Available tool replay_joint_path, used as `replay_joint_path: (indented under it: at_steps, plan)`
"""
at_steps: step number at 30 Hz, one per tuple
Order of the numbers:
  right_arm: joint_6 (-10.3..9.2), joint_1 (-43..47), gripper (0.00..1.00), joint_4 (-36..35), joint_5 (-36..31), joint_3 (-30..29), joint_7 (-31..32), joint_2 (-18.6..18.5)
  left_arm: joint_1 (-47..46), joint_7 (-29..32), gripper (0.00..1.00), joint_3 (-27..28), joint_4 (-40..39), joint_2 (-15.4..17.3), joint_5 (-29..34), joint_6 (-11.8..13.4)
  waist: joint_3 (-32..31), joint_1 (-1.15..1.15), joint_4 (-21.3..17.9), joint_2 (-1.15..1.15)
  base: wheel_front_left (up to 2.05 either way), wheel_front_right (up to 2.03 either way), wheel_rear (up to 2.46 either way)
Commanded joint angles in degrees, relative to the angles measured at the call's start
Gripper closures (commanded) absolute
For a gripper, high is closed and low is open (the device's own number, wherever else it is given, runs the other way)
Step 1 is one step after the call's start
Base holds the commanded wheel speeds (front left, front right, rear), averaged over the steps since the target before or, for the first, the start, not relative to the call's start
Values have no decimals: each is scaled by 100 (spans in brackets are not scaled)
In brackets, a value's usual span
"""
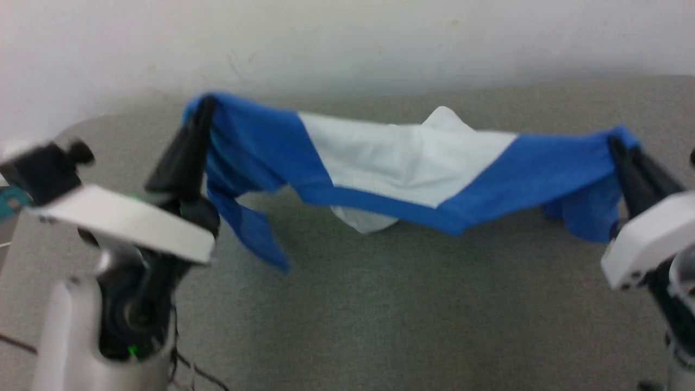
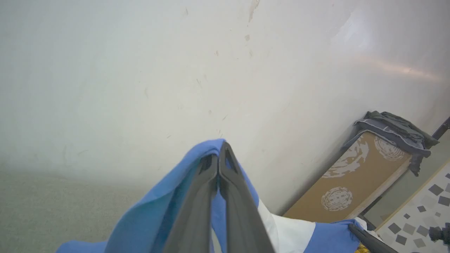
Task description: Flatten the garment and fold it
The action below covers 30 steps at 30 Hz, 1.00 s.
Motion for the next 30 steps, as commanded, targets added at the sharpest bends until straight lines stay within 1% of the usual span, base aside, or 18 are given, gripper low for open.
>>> replay_joint_path:
  at_steps: [1,4,7,11,14,18,22,27,28,30]
  plan:
    - [-5,-380,100,-10,12,49,140,-151,-347,93,100,84,-32,27,-141,42,88,0,-46,0,0,0,0]
    - [-5,-1178,100,218,142,95,416,-427,-1007,258,100,264,107,112,-268,157,302,0,-100,0,0,0,0]
    - [-5,-2083,100,635,276,149,611,-669,-1710,368,100,418,376,196,-310,307,633,0,-161,0,0,0,0]
    - [-5,-3396,100,1336,216,237,617,-922,-2737,433,100,588,921,367,-254,478,1200,0,-222,0,0,0,0]
    - [-5,-4324,100,1918,53,328,505,-1010,-3502,341,100,687,1388,511,-100,583,1650,0,-256,0,0,0,0]
    - [-5,-5439,100,2663,-202,421,192,-980,-4426,146,100,815,1982,709,106,696,2216,0,-331,0,0,0,0]
    - [-5,-6387,100,3323,-575,349,-345,-812,-5216,-146,100,957,2473,909,314,795,2669,0,-411,0,0,0,0]
    - [-5,-7421,100,3940,-1070,174,-1230,-710,-6112,-727,100,1195,2863,884,362,880,3036,0,-414,0,0,0,0]
    - [-5,-7421,100,3940,-1070,174,-1230,-710,-6112,-727,100,1195,2863,884,362,880,3036,0,-414,0,0,0,0]
    - [-5,-7738,100,4065,-1238,70,-1637,-681,-6381,-932,100,1234,2965,869,379,854,3114,0,-411,0,0,0,0]
